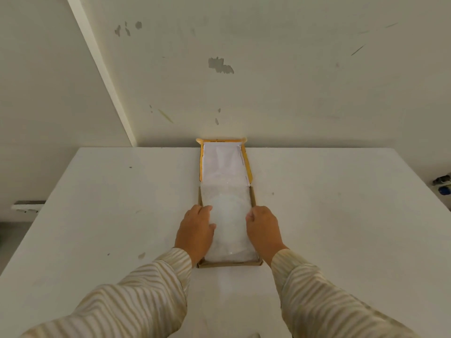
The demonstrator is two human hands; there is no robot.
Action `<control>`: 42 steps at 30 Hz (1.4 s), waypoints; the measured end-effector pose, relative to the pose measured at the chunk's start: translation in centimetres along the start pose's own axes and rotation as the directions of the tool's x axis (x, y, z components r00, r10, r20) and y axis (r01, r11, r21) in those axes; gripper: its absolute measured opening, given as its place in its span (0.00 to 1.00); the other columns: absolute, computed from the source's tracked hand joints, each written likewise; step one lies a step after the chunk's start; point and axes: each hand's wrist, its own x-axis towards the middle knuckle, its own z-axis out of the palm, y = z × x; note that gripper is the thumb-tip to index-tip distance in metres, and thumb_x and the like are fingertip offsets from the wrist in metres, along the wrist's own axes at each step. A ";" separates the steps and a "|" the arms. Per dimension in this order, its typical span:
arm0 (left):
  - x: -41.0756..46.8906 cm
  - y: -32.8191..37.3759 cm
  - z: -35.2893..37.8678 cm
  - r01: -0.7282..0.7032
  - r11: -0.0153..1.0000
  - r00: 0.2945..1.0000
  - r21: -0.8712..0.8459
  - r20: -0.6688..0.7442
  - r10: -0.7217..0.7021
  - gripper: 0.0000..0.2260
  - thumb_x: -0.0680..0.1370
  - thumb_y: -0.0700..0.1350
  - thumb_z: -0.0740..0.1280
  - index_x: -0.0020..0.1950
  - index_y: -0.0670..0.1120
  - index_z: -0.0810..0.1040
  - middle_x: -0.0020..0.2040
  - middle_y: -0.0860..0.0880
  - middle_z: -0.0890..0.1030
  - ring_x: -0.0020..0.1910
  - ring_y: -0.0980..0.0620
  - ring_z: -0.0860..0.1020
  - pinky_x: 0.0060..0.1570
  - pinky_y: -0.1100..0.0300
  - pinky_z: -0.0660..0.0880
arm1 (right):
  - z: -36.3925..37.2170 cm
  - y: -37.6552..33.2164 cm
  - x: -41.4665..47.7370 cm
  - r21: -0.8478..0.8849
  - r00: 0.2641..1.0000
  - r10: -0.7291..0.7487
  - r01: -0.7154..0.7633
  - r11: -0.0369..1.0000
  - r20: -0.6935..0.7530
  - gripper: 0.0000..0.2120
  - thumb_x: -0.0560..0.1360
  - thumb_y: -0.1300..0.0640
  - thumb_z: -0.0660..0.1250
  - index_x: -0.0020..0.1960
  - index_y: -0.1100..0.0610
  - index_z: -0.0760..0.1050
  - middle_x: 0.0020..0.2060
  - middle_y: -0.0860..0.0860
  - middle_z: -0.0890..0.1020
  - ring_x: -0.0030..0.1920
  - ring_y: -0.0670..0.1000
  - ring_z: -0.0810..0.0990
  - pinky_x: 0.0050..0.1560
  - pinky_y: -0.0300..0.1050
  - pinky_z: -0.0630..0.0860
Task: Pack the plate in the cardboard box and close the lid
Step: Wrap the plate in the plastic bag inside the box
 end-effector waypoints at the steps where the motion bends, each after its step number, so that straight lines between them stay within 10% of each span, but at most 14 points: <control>1: 0.0 -0.3 0.2 -0.057 0.992 0.998 0.116 0.000 0.058 0.20 0.74 0.45 0.69 0.65 0.42 0.73 0.58 0.43 0.77 0.55 0.42 0.76 0.52 0.49 0.76 | 0.1 0.0 0.0 -0.010 1.000 -0.003 0.003 1.000 0.014 0.09 0.75 0.66 0.57 0.38 0.58 0.68 0.41 0.52 0.72 0.38 0.49 0.70 0.31 0.30 0.63; 4: 0.0 -1.0 0.7 -0.169 0.921 0.984 0.351 0.011 0.176 0.18 0.65 0.48 0.76 0.51 0.43 0.80 0.48 0.45 0.81 0.41 0.43 0.79 0.38 0.52 0.78 | 0.4 0.3 -0.5 -0.101 0.998 -0.050 0.053 0.993 0.037 0.07 0.75 0.68 0.56 0.48 0.62 0.71 0.46 0.55 0.71 0.41 0.52 0.73 0.37 0.29 0.68; 8: 0.6 -1.4 0.6 -0.281 0.845 0.953 0.454 0.024 0.303 0.10 0.67 0.50 0.73 0.45 0.48 0.81 0.48 0.50 0.81 0.45 0.47 0.79 0.44 0.53 0.75 | 0.3 0.3 -1.7 -0.271 0.989 -0.133 0.146 0.952 0.064 0.27 0.75 0.68 0.54 0.72 0.53 0.58 0.56 0.56 0.73 0.52 0.58 0.76 0.58 0.50 0.71; 12: 1.2 -1.5 -1.1 -0.312 0.891 0.923 0.329 0.327 0.203 0.27 0.73 0.62 0.55 0.68 0.51 0.70 0.69 0.52 0.70 0.73 0.48 0.62 0.72 0.42 0.51 | -0.5 0.6 -1.7 -0.565 0.972 -0.171 0.233 0.791 0.162 0.19 0.76 0.60 0.55 0.66 0.52 0.67 0.59 0.53 0.71 0.56 0.55 0.72 0.59 0.51 0.66; 16: 1.5 -0.7 -3.0 -0.345 0.852 0.801 0.394 0.597 0.048 0.39 0.71 0.68 0.59 0.76 0.51 0.52 0.79 0.51 0.49 0.78 0.49 0.41 0.72 0.36 0.35 | -1.7 1.6 -0.8 -0.508 0.912 -0.081 0.297 0.808 0.403 0.27 0.74 0.51 0.57 0.72 0.53 0.61 0.77 0.50 0.49 0.76 0.57 0.50 0.72 0.60 0.51; 20: 1.7 0.0 -2.9 -0.355 0.807 0.811 0.472 0.585 0.015 0.41 0.70 0.67 0.62 0.76 0.48 0.54 0.79 0.49 0.50 0.78 0.46 0.41 0.71 0.33 0.36 | -1.5 1.5 -0.2 -0.539 0.860 -0.077 0.384 0.749 0.505 0.34 0.73 0.48 0.57 0.76 0.54 0.51 0.77 0.47 0.38 0.76 0.56 0.35 0.73 0.64 0.38; 29: 2.0 2.7 -1.3 -0.268 0.874 0.832 0.406 0.554 -0.002 0.49 0.66 0.64 0.67 0.76 0.53 0.40 0.79 0.44 0.41 0.76 0.42 0.34 0.71 0.36 0.33 | -1.7 1.0 2.1 -0.462 0.864 -0.219 0.437 0.772 0.453 0.29 0.69 0.45 0.65 0.68 0.50 0.66 0.77 0.50 0.49 0.77 0.55 0.41 0.73 0.64 0.43; 36: 3.2 2.1 1.2 -0.267 0.917 0.838 0.297 0.541 0.069 0.58 0.60 0.71 0.69 0.76 0.53 0.37 0.77 0.43 0.32 0.74 0.43 0.30 0.73 0.45 0.35 | -1.0 0.2 5.3 -0.520 0.881 -0.164 0.402 0.754 0.444 0.35 0.73 0.46 0.58 0.76 0.54 0.50 0.78 0.50 0.50 0.77 0.56 0.41 0.73 0.64 0.42; 39: 3.2 1.9 1.4 -0.283 0.908 0.831 0.309 0.552 0.071 0.58 0.59 0.71 0.69 0.76 0.53 0.38 0.77 0.42 0.33 0.75 0.41 0.31 0.74 0.44 0.36 | -1.3 -0.5 7.1 -0.310 0.955 -0.173 0.246 0.919 0.243 0.22 0.72 0.51 0.61 0.65 0.51 0.71 0.67 0.53 0.70 0.70 0.58 0.64 0.71 0.60 0.59; 42: 3.2 1.9 1.5 -0.302 0.895 0.826 0.329 0.559 0.073 0.57 0.60 0.72 0.68 0.76 0.53 0.38 0.77 0.42 0.33 0.74 0.41 0.31 0.74 0.43 0.36 | -1.8 -1.2 9.5 0.224 0.992 0.081 -0.101 0.969 0.095 0.21 0.73 0.55 0.62 0.65 0.53 0.69 0.65 0.55 0.69 0.64 0.57 0.70 0.66 0.55 0.69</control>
